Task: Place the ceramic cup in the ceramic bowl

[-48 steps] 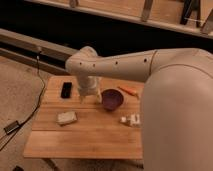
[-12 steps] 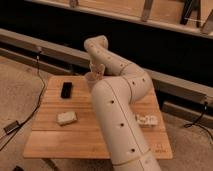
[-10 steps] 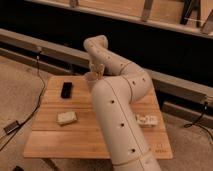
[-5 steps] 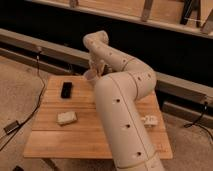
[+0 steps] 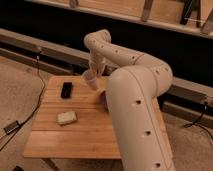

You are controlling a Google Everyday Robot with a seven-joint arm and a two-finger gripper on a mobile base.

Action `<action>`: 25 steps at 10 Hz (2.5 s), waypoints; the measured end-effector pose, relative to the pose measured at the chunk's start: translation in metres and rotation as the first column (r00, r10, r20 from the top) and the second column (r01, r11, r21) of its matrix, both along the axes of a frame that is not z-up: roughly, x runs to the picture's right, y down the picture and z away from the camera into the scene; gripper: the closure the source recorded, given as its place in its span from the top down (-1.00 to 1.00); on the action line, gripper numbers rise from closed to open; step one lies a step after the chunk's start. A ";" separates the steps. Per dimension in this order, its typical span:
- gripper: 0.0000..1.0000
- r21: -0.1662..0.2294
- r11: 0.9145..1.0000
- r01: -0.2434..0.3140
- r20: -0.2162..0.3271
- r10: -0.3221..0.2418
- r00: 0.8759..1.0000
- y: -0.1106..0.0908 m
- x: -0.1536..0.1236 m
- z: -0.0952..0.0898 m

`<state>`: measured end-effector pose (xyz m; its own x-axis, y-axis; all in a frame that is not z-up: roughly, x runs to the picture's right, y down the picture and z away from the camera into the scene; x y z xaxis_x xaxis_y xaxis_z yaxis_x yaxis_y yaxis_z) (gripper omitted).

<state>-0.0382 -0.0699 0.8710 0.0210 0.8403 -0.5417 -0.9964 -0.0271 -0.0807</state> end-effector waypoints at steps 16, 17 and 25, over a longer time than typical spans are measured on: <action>-1.00 0.088 0.964 -0.251 -0.029 0.254 0.967 0.064 0.080 -0.074; -1.00 0.086 0.958 -0.273 -0.026 0.276 0.961 0.068 0.085 -0.070; -0.73 0.027 0.942 -0.336 -0.029 0.337 0.941 0.101 0.105 -0.030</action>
<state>0.0666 0.0311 0.8407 -0.2822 0.8068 -0.5190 -0.9316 -0.3597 -0.0527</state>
